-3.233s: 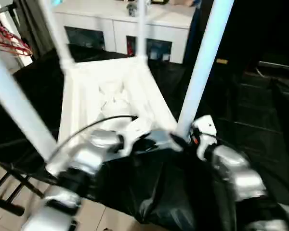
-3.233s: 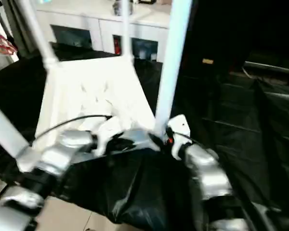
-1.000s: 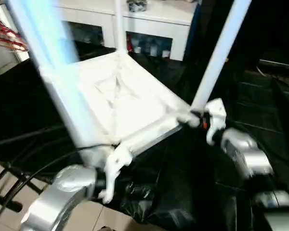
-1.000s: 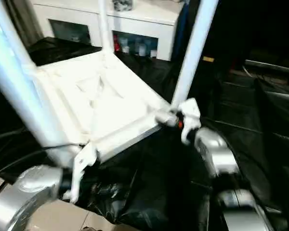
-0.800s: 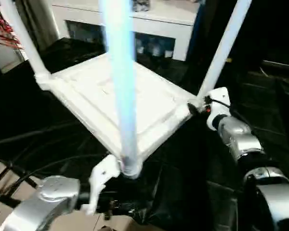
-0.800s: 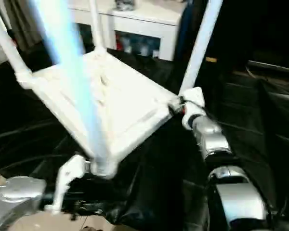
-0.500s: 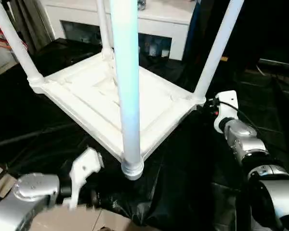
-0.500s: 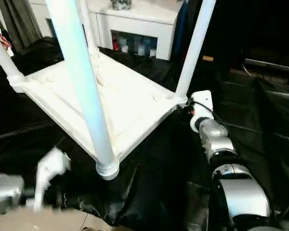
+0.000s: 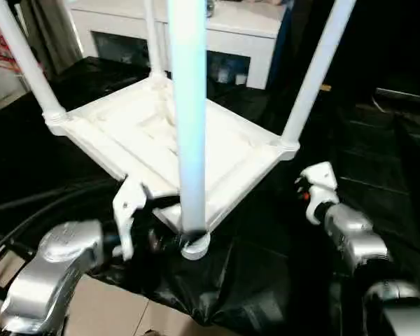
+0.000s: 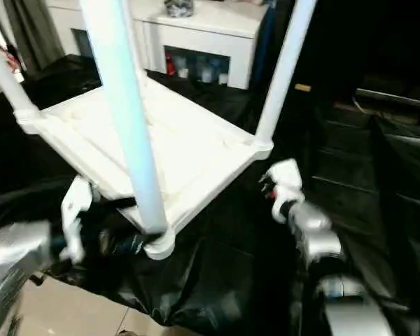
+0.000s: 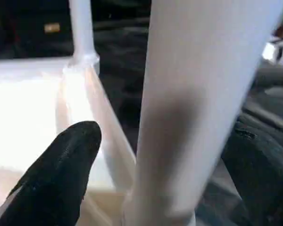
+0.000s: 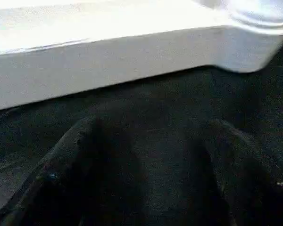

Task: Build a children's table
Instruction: Rotate table base

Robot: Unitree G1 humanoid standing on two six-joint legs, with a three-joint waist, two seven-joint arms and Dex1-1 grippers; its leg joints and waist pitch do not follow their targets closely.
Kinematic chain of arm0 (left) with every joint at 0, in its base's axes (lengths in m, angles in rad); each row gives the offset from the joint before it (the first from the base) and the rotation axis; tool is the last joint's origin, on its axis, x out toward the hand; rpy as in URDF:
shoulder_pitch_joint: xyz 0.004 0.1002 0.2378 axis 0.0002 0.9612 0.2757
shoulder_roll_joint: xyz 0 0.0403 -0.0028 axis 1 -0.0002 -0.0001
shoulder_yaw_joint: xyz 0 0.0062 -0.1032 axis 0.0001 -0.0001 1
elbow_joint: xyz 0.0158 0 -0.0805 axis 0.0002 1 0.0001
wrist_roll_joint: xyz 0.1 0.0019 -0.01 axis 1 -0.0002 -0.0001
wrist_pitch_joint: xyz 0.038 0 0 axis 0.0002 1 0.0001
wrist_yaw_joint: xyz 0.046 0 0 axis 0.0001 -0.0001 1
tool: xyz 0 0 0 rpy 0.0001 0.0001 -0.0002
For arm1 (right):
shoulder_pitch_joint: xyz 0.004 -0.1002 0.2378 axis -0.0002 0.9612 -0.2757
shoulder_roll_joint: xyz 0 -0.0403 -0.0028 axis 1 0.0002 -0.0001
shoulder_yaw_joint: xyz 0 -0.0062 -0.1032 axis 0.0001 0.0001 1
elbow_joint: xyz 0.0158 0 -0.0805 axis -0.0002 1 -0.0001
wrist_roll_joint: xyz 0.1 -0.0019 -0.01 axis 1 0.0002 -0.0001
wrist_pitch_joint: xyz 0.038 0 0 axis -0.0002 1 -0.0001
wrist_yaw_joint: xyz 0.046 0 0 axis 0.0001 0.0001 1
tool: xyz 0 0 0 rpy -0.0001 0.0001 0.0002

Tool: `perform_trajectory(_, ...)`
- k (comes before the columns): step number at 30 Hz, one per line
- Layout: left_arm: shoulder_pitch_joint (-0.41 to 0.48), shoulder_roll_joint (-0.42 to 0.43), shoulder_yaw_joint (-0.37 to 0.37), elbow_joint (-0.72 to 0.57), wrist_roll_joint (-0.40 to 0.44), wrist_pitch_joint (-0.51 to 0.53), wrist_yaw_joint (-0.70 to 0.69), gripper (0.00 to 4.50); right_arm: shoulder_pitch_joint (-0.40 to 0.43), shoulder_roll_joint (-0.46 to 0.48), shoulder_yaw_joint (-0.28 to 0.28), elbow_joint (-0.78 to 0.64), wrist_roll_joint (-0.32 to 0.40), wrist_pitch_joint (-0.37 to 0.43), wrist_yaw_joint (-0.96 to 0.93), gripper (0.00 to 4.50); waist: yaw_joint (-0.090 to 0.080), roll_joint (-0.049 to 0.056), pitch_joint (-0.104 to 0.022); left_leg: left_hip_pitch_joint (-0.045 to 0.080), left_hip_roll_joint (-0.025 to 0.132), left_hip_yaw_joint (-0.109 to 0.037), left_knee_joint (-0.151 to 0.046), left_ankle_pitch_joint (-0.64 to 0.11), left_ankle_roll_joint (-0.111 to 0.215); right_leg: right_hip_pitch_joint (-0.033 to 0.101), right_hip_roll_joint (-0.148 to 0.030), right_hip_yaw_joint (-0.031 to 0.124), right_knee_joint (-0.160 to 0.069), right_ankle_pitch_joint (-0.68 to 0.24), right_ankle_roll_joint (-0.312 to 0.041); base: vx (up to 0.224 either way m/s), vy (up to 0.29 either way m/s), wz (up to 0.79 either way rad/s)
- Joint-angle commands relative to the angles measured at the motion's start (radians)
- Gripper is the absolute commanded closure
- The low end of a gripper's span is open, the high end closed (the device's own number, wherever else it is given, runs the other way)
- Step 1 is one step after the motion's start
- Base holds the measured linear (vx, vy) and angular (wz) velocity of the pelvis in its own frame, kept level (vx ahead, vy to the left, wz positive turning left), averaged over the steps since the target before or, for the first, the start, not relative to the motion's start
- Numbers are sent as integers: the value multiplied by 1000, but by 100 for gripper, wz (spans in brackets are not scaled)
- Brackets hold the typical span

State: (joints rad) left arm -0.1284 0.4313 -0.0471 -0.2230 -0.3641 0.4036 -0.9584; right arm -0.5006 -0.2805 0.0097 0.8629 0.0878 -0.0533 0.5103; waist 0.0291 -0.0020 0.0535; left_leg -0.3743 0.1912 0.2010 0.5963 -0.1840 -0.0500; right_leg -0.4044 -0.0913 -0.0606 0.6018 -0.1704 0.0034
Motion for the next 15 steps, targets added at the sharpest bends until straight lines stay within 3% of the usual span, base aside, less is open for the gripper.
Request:
perform_trajectory(1,-14,-8,-15,13,1,-13,-4,3,4,3,7,-38,2,16,9,72,2,-7,-61,13,35,-18,-75,-276,8,37,-44,40,-73,-331,-194,0,0,0)
perform_trajectory(4,-83,-54,-68,57,-1,-25,-15,3,-2,40,25,-44,-9,29,-17,72,3,-2,-61,19,34,-15,-74,-280,5,31,-41,41,-76,-334,-195,0,0,0)
perform_trajectory(6,-86,-56,-70,59,-2,-24,-16,3,-3,42,26,-44,-9,30,-18,72,5,-3,-63,17,36,-18,-75,-275,1,35,-43,41,-73,-317,-200,0,0,0)
perform_trajectory(10,-166,-133,-160,121,24,-46,-25,3,-28,88,45,-52,-30,60,-36,72,6,-1,-66,16,35,-17,-74,-240,3,40,-42,41,-66,-247,-218,0,0,0)
perform_trajectory(15,-214,-216,-245,161,54,-65,-8,3,-52,104,47,-26,-43,61,-57,72,2,-4,-67,11,34,-16,-71,-226,9,45,-44,41,-66,-228,-222,0,0,0)
